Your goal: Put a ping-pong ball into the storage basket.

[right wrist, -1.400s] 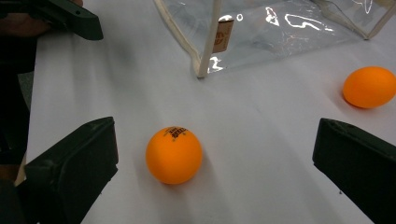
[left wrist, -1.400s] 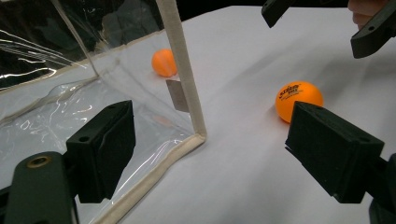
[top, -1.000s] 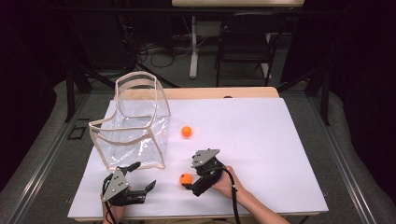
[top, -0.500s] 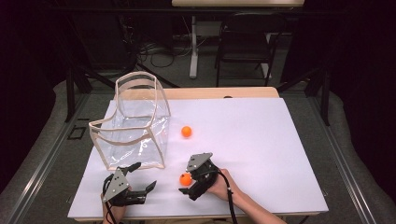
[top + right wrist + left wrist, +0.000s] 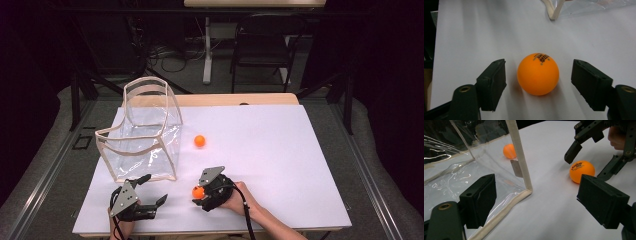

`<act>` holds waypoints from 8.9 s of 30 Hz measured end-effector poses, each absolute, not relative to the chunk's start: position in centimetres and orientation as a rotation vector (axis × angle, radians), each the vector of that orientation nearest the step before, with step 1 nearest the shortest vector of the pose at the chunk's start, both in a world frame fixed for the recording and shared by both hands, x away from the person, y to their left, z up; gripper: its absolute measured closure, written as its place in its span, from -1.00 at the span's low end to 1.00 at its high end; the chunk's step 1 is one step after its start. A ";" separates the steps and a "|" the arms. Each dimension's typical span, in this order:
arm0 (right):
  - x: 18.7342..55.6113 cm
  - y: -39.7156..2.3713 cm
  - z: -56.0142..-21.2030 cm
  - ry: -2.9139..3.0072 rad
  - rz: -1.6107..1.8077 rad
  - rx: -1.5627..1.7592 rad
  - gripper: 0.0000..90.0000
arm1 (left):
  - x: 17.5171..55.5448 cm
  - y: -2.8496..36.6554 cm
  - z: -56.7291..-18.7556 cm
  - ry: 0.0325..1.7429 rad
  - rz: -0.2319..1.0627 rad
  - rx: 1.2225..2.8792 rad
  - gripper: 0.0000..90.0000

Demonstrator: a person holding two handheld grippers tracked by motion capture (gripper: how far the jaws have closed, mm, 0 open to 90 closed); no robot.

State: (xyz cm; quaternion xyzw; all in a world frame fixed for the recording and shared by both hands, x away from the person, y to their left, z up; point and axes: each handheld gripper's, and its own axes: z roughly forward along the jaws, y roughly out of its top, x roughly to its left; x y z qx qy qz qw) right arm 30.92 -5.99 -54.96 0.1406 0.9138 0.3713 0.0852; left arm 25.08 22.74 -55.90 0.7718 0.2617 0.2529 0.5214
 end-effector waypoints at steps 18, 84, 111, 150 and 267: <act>30.9 -5.8 -55.1 2.734 1.031 0.414 0.11 | 25.1 22.8 -55.9 0.627 0.600 1.857 -0.65; 31.8 -9.5 -51.4 2.524 1.190 0.490 0.12 | 25.2 22.7 -55.9 0.622 0.601 1.852 -0.65; 33.1 -10.7 -49.5 2.453 1.246 0.535 0.12 | 25.1 22.7 -55.9 0.623 0.591 1.833 -0.65; 35.0 -10.2 -46.9 2.375 1.305 0.554 0.12 | 25.0 22.9 -55.8 0.627 0.597 1.828 -0.65; 40.4 -5.1 -39.1 2.390 1.273 0.462 0.12 | 25.0 23.0 -55.8 0.623 0.604 1.822 -0.65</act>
